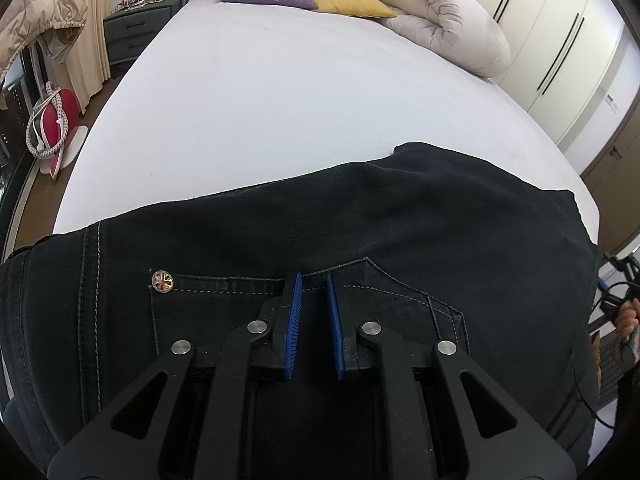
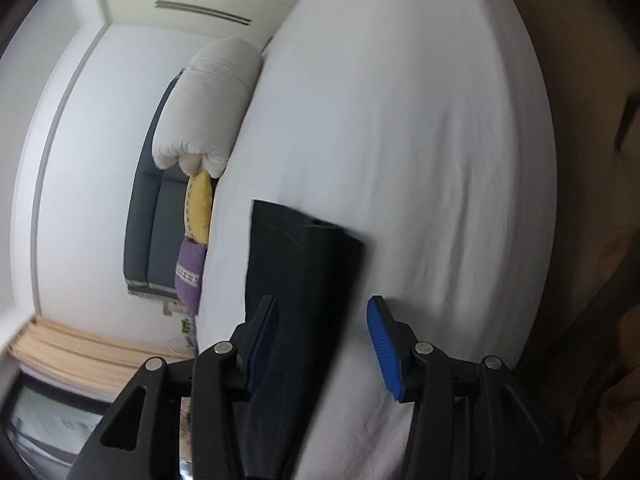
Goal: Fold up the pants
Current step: 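Grasp the jeans edge with the right gripper and lift it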
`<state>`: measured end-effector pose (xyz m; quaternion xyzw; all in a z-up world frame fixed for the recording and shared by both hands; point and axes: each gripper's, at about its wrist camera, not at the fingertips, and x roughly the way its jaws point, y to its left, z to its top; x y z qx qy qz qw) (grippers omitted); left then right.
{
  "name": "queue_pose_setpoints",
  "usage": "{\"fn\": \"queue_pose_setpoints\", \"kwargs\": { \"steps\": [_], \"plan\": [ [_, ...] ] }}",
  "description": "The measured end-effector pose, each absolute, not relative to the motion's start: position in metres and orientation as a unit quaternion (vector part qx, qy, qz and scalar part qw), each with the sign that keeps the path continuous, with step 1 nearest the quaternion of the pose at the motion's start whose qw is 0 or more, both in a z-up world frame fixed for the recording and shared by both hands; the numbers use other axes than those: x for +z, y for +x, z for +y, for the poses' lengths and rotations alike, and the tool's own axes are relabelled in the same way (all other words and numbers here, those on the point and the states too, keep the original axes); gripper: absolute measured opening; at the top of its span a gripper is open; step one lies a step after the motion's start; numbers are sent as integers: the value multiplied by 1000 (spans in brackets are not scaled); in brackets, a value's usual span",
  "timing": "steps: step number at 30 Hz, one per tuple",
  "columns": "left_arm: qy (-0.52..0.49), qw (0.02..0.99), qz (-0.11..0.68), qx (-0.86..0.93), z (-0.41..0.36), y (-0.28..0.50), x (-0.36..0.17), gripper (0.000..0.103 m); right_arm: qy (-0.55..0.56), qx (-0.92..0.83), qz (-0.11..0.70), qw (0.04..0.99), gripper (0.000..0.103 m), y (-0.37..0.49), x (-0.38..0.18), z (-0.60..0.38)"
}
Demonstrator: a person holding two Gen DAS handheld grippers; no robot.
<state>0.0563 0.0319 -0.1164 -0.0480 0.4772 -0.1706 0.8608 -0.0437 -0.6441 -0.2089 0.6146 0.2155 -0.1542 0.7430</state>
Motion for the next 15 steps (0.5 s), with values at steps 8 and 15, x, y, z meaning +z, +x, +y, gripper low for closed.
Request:
{"fn": "queue_pose_setpoints", "kwargs": {
  "steps": [8,15],
  "plan": [
    [-41,862,477,-167,28,56,-118,13,631,-131,186,742,55,-47,-211,-662],
    [-38,862,478,-165,28,56,-118,13,637,-118,180,740,39,-36,-213,-669]
  ]
}}
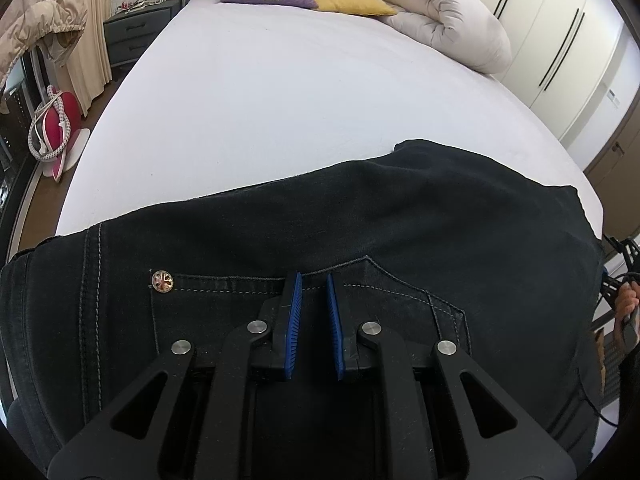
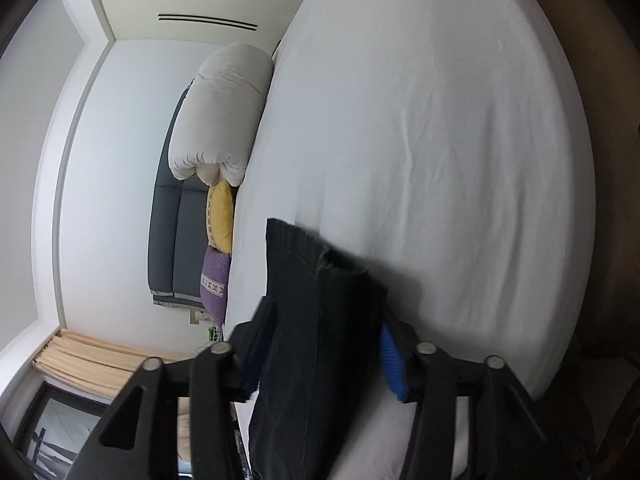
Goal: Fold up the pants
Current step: 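Grasp the jeans edge with the right gripper and lift it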
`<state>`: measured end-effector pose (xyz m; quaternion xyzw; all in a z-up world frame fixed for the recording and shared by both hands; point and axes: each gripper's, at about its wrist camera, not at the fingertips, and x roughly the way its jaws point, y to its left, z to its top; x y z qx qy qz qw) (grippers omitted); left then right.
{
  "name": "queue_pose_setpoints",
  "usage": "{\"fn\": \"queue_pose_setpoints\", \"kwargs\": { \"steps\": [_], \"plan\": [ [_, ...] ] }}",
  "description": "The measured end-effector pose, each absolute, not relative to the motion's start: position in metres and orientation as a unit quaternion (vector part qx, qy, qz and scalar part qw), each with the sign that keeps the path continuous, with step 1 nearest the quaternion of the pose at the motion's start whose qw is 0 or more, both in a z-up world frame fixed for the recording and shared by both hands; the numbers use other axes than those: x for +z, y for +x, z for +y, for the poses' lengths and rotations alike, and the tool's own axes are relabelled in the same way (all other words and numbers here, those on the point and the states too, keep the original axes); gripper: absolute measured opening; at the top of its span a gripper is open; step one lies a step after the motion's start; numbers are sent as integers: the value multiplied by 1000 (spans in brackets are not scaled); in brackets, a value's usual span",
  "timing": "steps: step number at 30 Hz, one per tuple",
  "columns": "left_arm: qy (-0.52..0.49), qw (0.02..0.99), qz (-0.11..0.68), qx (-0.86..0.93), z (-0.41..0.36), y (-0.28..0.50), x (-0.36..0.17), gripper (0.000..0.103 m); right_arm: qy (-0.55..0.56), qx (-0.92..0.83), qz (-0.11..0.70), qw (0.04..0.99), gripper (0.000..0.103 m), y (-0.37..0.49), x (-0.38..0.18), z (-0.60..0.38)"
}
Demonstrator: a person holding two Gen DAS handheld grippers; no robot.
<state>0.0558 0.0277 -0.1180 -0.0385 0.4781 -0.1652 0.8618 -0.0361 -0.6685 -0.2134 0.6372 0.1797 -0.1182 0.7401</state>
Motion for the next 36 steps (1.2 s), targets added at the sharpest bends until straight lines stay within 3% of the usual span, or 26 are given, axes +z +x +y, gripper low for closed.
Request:
{"fn": "queue_pose_setpoints", "kwargs": {
  "steps": [3,14,18,23,28,32,33,34,36],
  "plan": [
    [-39,861,479,-165,28,56,-118,13,646,-119,182,732,14,-31,-220,-675],
    [-44,861,479,-166,30,56,-118,13,592,-146,209,765,12,-25,-193,-661],
    [-48,861,478,-168,32,56,-118,13,474,-116,256,834,12,4,-137,-610],
    [-52,861,477,-170,34,56,-117,13,256,-18,343,904,12,48,-96,-472],
    [-71,856,483,-168,36,55,-108,13,47,3,450,892,12,75,-155,-358],
    [-117,844,481,-206,21,52,-87,15,-27,-17,432,902,12,67,-159,-339],
    [-135,832,489,-225,11,54,-84,25,-28,-18,427,904,12,65,-154,-339],
    [-152,820,496,-243,2,55,-83,49,-37,-20,418,907,12,61,-148,-337],
    [-197,795,500,-281,-13,57,-81,83,-58,-18,397,916,12,53,-132,-327]
  ]
}}
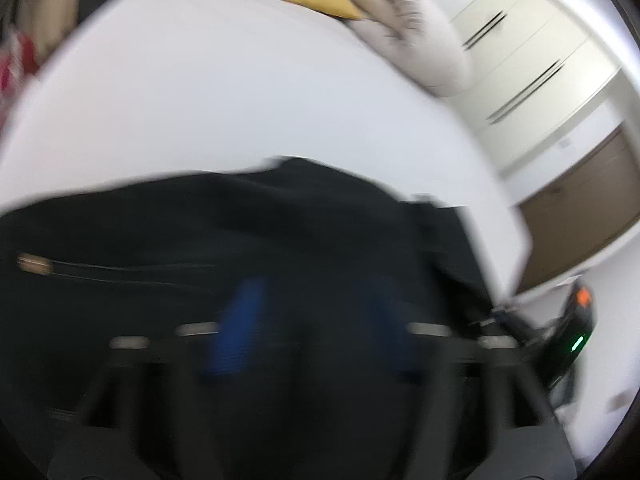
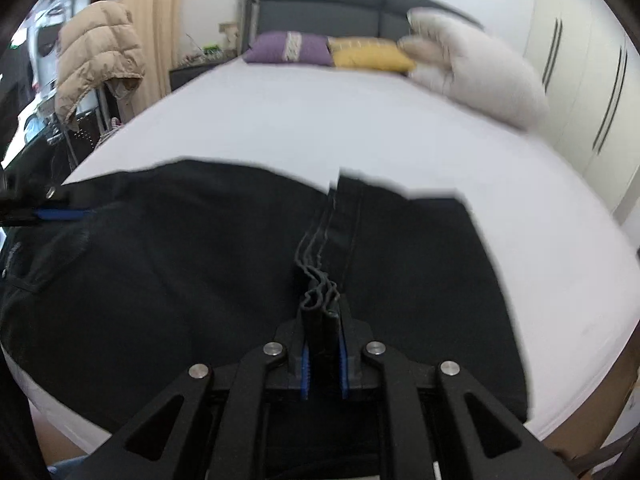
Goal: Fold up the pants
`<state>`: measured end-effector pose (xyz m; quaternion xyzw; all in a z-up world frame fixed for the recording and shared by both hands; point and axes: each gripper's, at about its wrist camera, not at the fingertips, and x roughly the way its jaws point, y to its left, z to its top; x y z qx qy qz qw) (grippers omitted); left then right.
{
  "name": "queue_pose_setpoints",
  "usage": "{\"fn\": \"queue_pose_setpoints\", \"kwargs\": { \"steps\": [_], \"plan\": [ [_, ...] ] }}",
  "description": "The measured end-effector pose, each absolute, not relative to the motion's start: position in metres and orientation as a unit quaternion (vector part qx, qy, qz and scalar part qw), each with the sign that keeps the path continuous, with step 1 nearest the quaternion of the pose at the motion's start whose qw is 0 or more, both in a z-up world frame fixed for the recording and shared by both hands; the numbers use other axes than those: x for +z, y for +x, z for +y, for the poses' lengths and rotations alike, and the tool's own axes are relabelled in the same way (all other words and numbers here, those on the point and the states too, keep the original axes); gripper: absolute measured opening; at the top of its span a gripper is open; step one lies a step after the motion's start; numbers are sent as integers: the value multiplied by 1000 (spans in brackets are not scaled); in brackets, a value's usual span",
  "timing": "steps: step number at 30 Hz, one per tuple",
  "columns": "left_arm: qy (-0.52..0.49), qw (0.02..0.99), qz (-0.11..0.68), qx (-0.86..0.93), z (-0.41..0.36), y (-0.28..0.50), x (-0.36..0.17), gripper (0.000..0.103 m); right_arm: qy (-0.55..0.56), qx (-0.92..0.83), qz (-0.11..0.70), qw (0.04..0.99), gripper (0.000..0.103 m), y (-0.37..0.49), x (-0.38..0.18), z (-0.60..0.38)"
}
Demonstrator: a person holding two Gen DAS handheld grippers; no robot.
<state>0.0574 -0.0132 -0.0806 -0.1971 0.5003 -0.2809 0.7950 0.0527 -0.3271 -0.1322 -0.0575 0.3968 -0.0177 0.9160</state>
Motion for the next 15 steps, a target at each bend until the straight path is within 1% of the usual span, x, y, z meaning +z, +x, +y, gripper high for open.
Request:
{"fn": "queue_pose_setpoints", "kwargs": {
  "steps": [1,3,8,11,12,13,14,15],
  "plan": [
    [-220,781,503,-299,-22,59,-80,90,-64,-13,386,920,12,48,-124,-321],
    [-248,744,525,-330,-44,64,-85,95,-77,-2,370,926,12,45,-110,-311],
    [-294,687,572,-339,-66,78,-105,94,-120,24,359,925,12,36,-103,-273],
    [-311,673,582,-334,-63,82,-112,94,-133,42,361,922,12,31,-104,-251],
    [-312,671,583,-336,-62,82,-112,92,-142,48,361,920,12,28,-108,-245],
    [-308,672,584,-336,-60,82,-112,86,-149,53,361,919,12,28,-109,-239],
    [-302,673,586,-336,-60,82,-112,77,-154,57,361,918,12,29,-110,-234],
    [-298,670,591,-337,-58,83,-114,48,-159,63,361,917,12,29,-110,-227]
  ]
}}
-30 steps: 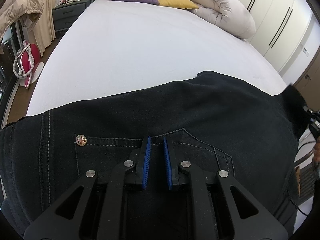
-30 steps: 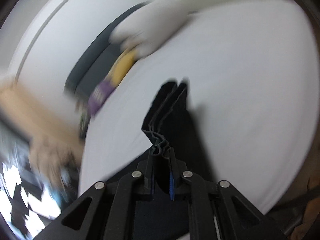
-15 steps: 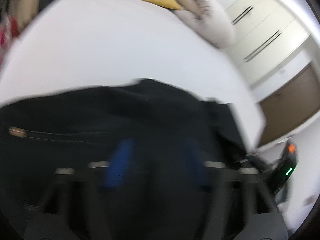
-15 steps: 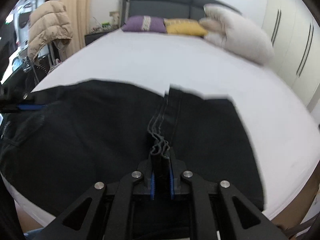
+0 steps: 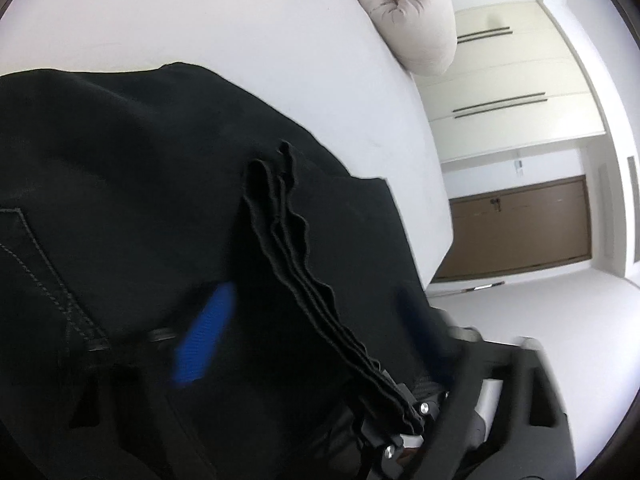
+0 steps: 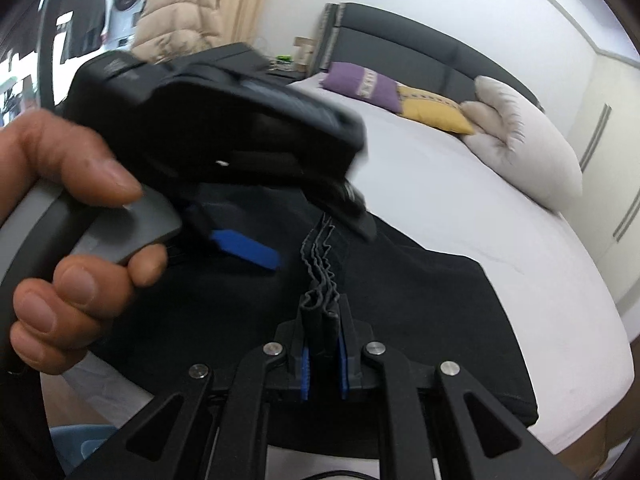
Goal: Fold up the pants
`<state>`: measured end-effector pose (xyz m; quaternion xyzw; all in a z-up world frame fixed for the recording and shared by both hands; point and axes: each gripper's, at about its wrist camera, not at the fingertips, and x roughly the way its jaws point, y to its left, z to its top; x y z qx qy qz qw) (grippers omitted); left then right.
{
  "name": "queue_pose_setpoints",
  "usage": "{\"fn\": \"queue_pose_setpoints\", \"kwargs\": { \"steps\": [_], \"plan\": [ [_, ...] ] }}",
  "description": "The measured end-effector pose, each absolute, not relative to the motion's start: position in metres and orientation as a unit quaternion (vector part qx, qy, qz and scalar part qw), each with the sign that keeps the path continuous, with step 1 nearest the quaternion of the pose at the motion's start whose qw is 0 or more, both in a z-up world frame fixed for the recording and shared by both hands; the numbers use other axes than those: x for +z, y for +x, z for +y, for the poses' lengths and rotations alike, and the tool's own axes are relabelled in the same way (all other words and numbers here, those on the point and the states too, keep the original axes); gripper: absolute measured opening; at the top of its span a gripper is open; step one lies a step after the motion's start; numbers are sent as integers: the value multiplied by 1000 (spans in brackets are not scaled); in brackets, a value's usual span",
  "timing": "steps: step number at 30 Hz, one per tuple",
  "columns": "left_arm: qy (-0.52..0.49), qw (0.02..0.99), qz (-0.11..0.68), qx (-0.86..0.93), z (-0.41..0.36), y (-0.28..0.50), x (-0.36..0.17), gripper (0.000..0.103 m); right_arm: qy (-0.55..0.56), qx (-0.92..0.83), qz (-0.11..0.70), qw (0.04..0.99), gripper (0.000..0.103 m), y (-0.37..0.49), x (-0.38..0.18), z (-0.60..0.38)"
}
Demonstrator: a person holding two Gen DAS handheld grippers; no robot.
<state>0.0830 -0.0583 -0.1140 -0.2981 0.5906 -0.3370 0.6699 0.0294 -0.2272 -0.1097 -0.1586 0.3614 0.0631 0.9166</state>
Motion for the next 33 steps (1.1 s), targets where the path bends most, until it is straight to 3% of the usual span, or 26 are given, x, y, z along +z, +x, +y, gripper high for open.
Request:
{"fn": "queue_pose_setpoints", "kwargs": {
  "steps": [1,4,11,17,19,21,22,23,24,27,28,30,33],
  "plan": [
    [-294,664,599,-337,-56,84,-117,24,-162,67,360,916,12,30,-109,-224],
    [-287,672,596,-333,-44,84,-117,13,-184,87,350,914,12,28,-103,-207],
    [-272,696,580,-325,-4,83,-102,7,-209,131,349,904,12,24,-105,-175],
    [-268,696,597,-296,13,76,-126,8,-224,155,370,888,13,32,-123,-153],
    [-263,696,601,-293,7,81,-138,8,-208,166,401,876,20,41,-136,-151],
    [-269,697,598,-290,12,78,-138,8,-190,174,425,868,33,44,-142,-152],
    [-263,701,598,-286,14,76,-135,9,-178,182,426,868,40,43,-139,-155],
    [-251,709,595,-282,15,73,-129,9,-160,197,429,867,57,42,-135,-160],
    [-231,725,589,-271,19,70,-119,10,-133,216,432,866,62,40,-127,-167],
    [-181,769,568,-230,28,64,-94,10,-38,257,448,856,58,42,-111,-203],
    [-165,783,554,-229,29,62,-82,10,2,265,457,849,54,46,-108,-218],
    [-124,806,525,-243,14,56,-61,10,83,274,471,834,32,61,-103,-258],
    [-67,811,509,-280,-27,42,-58,10,209,278,471,811,23,96,-103,-329]
  ]
}}
